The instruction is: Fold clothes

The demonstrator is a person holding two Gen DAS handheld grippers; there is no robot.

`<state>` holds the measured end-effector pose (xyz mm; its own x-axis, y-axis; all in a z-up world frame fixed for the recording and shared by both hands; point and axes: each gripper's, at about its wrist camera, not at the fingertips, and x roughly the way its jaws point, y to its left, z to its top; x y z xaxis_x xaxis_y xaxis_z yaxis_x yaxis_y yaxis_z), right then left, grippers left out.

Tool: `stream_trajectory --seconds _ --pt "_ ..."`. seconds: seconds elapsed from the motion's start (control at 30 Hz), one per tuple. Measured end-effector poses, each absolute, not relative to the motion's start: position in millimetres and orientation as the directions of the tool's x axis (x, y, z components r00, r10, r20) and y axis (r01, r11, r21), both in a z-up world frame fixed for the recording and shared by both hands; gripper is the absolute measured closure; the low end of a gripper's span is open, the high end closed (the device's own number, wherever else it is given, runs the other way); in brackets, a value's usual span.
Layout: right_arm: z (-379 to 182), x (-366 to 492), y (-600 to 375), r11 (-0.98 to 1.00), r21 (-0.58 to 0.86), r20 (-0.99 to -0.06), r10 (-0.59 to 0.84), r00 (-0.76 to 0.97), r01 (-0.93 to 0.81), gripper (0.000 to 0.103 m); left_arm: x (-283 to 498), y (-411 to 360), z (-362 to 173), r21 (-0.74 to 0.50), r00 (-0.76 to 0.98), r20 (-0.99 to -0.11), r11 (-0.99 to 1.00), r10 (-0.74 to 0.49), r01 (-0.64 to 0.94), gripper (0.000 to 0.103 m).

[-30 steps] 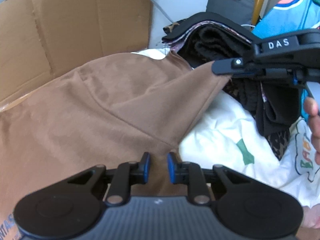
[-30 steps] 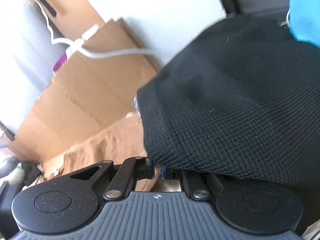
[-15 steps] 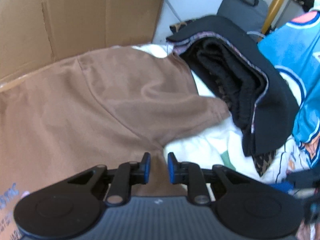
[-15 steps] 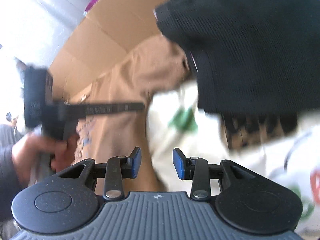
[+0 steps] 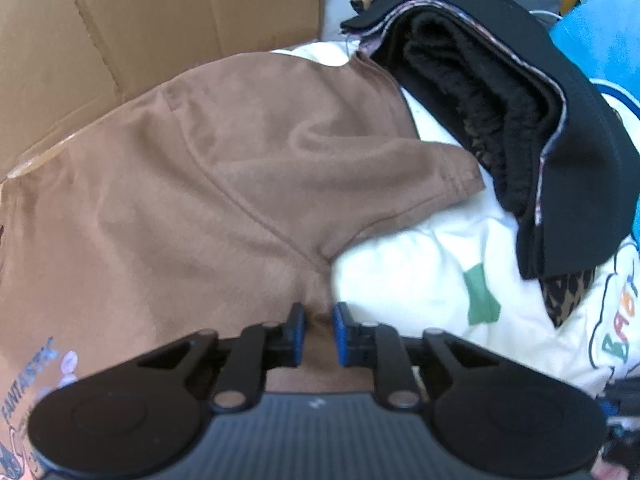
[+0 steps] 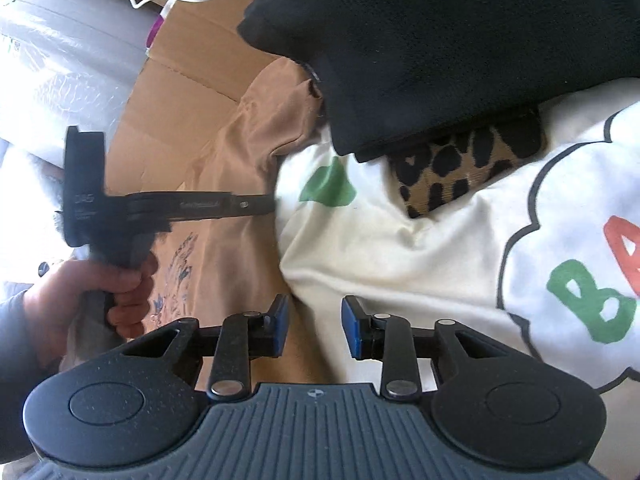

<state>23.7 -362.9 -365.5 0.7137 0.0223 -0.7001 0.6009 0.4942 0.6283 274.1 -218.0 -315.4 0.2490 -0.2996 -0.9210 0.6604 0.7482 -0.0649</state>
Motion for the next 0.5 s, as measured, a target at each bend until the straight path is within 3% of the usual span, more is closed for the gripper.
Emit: stream_trajectory --seconds 0.33,0.5 --pt "-366.9 41.5 -334.0 0.615 0.563 -0.742 0.080 0.666 0.552 0.072 281.3 -184.5 -309.5 -0.238 0.236 -0.885 0.826 -0.401 0.510 0.099" --pt "-374.5 46.9 -324.6 0.649 0.538 -0.761 0.099 0.642 0.538 0.071 281.1 -183.6 -307.7 -0.226 0.239 -0.889 0.828 -0.391 0.512 0.099"
